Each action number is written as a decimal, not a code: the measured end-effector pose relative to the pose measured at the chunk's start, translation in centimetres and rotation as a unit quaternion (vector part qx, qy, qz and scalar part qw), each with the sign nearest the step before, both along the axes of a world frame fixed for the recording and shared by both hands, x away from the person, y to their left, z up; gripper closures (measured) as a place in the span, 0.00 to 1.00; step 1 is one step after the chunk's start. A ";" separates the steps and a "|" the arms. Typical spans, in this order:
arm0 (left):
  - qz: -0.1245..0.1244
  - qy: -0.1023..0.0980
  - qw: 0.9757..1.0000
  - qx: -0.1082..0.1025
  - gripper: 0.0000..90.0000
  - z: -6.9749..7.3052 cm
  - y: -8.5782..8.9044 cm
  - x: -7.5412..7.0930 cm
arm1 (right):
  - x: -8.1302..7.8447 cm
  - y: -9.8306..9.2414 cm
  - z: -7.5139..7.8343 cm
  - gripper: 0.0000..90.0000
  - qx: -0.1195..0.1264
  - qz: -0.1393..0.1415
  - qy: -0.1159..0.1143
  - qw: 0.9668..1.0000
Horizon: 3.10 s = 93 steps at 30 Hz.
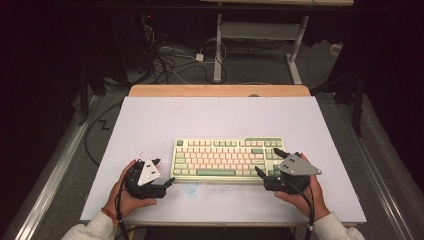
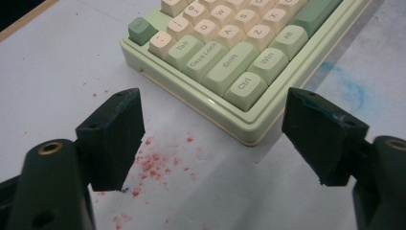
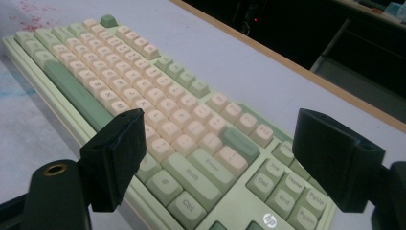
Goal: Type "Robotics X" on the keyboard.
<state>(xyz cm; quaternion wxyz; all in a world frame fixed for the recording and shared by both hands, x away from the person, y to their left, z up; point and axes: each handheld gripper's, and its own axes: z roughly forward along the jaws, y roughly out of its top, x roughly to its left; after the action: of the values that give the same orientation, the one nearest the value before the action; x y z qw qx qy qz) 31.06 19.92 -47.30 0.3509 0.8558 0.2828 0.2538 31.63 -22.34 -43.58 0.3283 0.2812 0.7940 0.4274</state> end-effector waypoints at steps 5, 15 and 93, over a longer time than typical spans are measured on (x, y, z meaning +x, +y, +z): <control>0.004 0.001 1.000 -0.011 0.30 0.2 0.1 0.0 | -0.5 -0.8 -0.4 0.22 -0.003 -0.011 0.000 1.000; -0.002 0.027 0.999 -0.023 0.66 0.8 0.4 0.3 | -1.3 -2.1 -1.4 0.22 -0.009 -0.026 0.013 1.000; -0.143 0.078 0.985 0.046 0.97 2.7 -13.5 6.3 | -1.2 -2.1 -2.3 0.25 -0.029 -0.035 0.027 0.999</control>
<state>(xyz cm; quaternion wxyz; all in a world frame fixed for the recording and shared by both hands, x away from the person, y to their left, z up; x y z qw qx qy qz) 37.40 6.39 -44.63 0.3210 0.9199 0.1718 0.1457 30.38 -24.47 -45.92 0.3294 0.3107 0.8046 0.3842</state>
